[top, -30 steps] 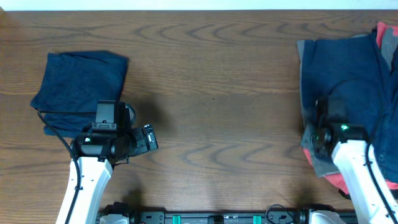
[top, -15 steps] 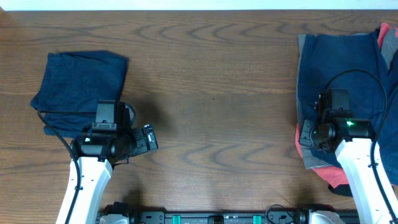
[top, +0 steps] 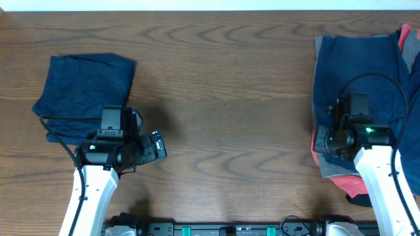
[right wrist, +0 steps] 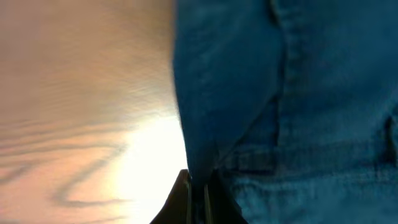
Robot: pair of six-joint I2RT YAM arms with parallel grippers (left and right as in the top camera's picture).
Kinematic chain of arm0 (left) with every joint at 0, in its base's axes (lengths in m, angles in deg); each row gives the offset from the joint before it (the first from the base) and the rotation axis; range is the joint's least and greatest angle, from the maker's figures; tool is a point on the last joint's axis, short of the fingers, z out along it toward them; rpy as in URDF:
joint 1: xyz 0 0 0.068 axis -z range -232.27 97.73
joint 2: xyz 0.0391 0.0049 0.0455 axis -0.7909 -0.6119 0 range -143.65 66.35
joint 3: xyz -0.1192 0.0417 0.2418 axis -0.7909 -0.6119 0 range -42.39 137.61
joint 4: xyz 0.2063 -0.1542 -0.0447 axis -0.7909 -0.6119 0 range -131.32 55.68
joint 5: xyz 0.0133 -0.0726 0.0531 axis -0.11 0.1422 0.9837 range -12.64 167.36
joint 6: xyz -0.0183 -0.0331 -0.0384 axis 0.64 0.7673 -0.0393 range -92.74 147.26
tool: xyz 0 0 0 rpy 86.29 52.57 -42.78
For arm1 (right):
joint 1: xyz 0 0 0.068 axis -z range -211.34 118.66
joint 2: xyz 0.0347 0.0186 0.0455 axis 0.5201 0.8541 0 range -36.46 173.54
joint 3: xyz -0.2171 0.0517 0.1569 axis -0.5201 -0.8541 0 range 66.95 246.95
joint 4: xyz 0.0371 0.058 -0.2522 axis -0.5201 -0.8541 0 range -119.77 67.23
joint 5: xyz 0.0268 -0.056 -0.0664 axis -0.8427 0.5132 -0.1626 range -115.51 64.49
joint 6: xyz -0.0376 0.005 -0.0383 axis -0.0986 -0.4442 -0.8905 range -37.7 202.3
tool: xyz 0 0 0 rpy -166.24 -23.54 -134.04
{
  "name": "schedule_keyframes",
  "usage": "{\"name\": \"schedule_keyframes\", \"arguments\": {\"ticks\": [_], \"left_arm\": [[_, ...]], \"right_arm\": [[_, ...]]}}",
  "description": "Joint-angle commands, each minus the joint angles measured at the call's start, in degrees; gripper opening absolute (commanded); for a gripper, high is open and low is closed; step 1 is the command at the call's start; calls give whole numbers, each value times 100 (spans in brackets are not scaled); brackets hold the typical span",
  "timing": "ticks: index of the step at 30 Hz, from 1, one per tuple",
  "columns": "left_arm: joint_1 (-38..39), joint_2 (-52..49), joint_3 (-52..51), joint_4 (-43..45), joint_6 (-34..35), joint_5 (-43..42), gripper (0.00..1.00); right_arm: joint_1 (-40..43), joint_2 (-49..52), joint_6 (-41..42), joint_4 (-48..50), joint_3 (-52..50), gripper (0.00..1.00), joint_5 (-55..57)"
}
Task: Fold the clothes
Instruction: 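Drag the navy pants left off the pile to table center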
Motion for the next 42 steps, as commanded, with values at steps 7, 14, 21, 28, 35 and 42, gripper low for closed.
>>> {"name": "schedule_keyframes", "arguments": {"ticks": [7, 14, 21, 28, 35, 42], "left_arm": [[-28, -11, 101, -17, 11, 28, 97], [-28, -11, 101, 2, 11, 28, 98], [-28, -11, 101, 39, 11, 26, 98], [-28, -11, 101, 293, 13, 24, 98], [-28, -13, 101, 391, 15, -584, 98], [-7, -120, 33, 588, 326, -1161, 98]], "right_arm": [[-260, -525, -280, 1587, 483, 1, -3176], [-1272, -557, -997, 2264, 546, 1, -4321], [-2529, -98, -448, 3217, 546, 1, -3491], [-3818, 846, -109, 4439, 546, 7, -2424], [-4157, 1526, 11, 4030, 546, 99, -1963], [-3451, 953, 1235, 2017, 549, 99, 717]]}}
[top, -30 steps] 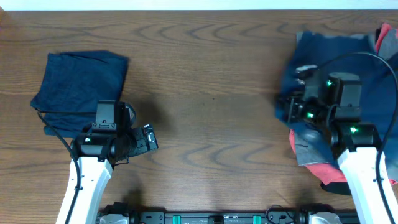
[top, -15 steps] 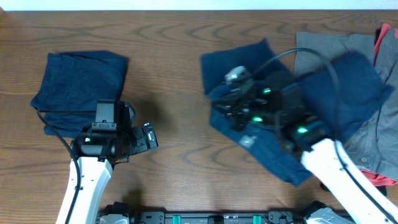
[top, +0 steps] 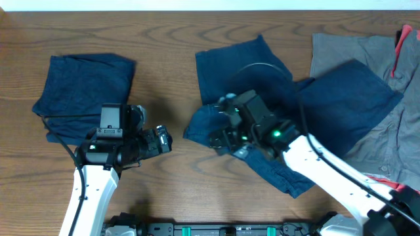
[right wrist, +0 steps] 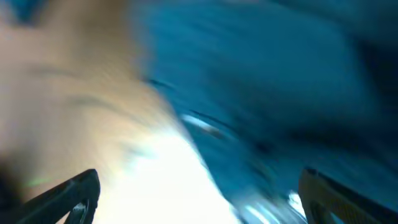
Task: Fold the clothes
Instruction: 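Drag the navy pants left off the pile to table center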
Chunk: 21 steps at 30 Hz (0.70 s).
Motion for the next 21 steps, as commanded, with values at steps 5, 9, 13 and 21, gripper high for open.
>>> {"name": "schedule_keyframes", "arguments": {"ticks": [5, 9, 13, 21], "left_arm": [[98, -457, -74, 470, 483, -415, 98], [417, -940, -153, 1119, 463, -708, 98], [804, -1547, -153, 1897, 302, -719, 98], [1123, -2776, -153, 3158, 153, -684, 98]], "right_arm": [[1526, -863, 1375, -2055, 81, 99, 2651], [2350, -874, 1377, -2979, 61, 99, 2643], [3001, -876, 1464, -3512, -33, 99, 2577], [3718, -876, 1550, -3517, -404, 99, 2232]]}}
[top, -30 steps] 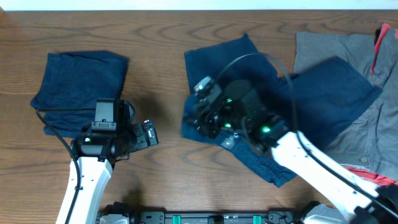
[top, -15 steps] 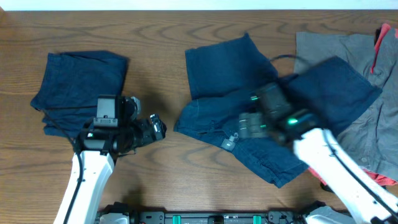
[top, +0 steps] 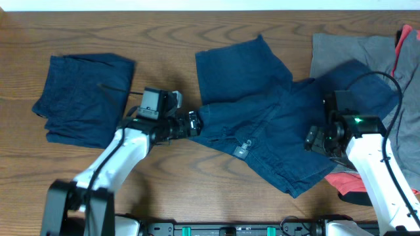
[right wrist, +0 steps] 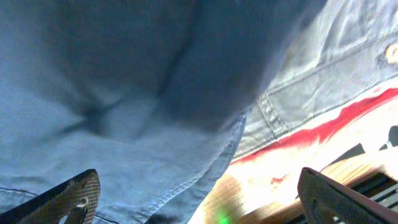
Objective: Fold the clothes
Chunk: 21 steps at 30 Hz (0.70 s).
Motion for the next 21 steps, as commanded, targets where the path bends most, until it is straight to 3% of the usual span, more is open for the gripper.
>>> {"name": "schedule_keyframes", "arguments": {"ticks": [1, 3, 7, 9, 10, 15, 21], "left_arm": [[39, -503, -37, 254, -111, -55, 98], [39, -737, -37, 289, -109, -57, 98], [59, -1023, -37, 240, -114, -57, 50], [59, -1043, -37, 221, -136, -59, 13], [59, -1036, -37, 219, -144, -59, 6], [-63, -807, 31, -37, -597, 50, 6], [-1014, -214, 782, -1290, -603, 1589, 6]], "right_arm": [[184, -4, 142, 15, -140, 99, -116], [188, -4, 140, 20, -144, 99, -109], [188, -4, 142, 44, -142, 99, -107], [188, -4, 142, 83, -142, 99, -107], [188, -4, 142, 92, -142, 99, -107], [188, -4, 142, 125, -144, 99, -81], [188, -4, 142, 149, -173, 99, -44]]}}
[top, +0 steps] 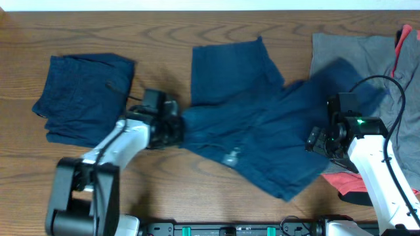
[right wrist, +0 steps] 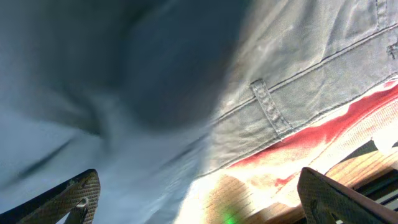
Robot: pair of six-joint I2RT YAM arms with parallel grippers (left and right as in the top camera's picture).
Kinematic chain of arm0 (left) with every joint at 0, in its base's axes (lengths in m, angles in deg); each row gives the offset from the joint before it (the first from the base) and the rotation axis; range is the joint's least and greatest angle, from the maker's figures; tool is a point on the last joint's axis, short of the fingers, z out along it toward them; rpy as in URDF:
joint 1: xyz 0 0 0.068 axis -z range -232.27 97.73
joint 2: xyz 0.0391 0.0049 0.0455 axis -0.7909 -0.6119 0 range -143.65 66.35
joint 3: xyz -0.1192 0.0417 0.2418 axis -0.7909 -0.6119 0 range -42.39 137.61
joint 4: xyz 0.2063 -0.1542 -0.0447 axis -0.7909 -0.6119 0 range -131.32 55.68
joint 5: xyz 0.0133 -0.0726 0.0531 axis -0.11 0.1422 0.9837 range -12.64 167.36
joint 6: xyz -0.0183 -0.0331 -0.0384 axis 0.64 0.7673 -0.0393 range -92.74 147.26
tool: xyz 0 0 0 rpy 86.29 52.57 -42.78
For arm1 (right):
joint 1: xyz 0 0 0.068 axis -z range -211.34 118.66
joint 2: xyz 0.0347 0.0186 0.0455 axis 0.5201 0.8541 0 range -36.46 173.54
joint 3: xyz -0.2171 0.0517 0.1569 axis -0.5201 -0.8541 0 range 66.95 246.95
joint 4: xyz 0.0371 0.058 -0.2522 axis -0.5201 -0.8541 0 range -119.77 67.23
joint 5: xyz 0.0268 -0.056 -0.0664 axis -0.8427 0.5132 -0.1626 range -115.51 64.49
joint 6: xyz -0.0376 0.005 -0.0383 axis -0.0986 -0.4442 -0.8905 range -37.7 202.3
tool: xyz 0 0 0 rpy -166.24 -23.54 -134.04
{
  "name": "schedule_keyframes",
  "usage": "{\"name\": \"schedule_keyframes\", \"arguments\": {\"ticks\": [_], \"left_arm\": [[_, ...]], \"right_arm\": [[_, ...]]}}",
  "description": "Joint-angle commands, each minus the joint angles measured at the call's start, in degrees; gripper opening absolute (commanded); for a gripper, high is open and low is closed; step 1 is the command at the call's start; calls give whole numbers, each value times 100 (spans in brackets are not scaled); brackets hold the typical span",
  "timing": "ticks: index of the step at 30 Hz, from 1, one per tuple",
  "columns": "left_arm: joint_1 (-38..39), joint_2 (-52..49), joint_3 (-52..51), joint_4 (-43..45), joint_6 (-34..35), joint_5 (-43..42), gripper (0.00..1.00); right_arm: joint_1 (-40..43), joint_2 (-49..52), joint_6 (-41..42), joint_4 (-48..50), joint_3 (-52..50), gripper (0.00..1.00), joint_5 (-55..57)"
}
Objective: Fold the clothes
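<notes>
Dark blue shorts (top: 256, 134) lie spread and rumpled across the middle of the table in the overhead view. My left gripper (top: 173, 130) is at their left edge, shut on the cloth there. My right gripper (top: 316, 141) hovers over the shorts' right side. In the right wrist view it (right wrist: 199, 202) is open, its fingers (right wrist: 78, 196) wide apart, with blue cloth (right wrist: 93, 93), grey cloth (right wrist: 311, 68) and a red strip (right wrist: 323, 134) under it. A folded blue garment (top: 85, 92) lies at the far left.
A grey garment (top: 351, 49) lies at the back right, partly under the shorts. Red cloth (top: 408, 36) shows at the right edge and under my right arm (top: 344, 182). Bare wood table (top: 197, 190) runs along the front.
My left gripper has moved left from the shorts' left edge, and the shorts have shifted left with it and lie flatter. My right arm has hardly moved and is still open.
My right gripper was first shut on the blue shorts on the pile at the right. Then it was open at the table's middle with the shorts there. Then it was back at the right while my left gripper met the shorts' edge; now they sit further left.
</notes>
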Motion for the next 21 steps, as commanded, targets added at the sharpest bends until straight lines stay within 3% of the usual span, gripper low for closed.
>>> {"name": "schedule_keyframes", "arguments": {"ticks": [1, 6, 7, 9, 11, 14, 15, 16, 19, 20, 21], "left_arm": [[-682, 382, 697, -350, -138, 1172, 6], [-1539, 437, 1845, -920, 57, 1182, 6], [-1633, 439, 1987, -1012, 59, 1182, 15], [-1740, 439, 2210, -1331, 151, 1180, 70], [-1753, 439, 2267, -1779, 188, 1034, 99], [-1663, 428, 2188, -2570, 186, 389, 98], [-1602, 426, 2129, -2841, 186, 166, 98], [-1539, 426, 2081, -3045, 186, -7, 98], [-1180, 426, 1851, -3338, 184, -308, 98], [-1047, 426, 1759, -3318, 184, -332, 100], [-874, 426, 1644, -3248, 181, -330, 97]], "right_arm": [[42, -4, 103, 33, -59, 99, 61], [42, -4, 92, 28, -63, 99, -11], [42, -4, 33, 26, -63, 99, -55], [42, -4, -76, 28, -66, 99, -122], [42, -4, -92, 33, -76, 99, -142], [42, -4, -216, 251, -116, 99, -391], [42, -4, -391, 396, -144, 94, -568], [42, -4, -544, 544, -175, 82, -761], [42, -2, -597, 931, -299, 33, -997], [42, -2, -560, 1049, -348, 23, -999], [42, -2, -564, 1211, -417, 20, -1043]]}}
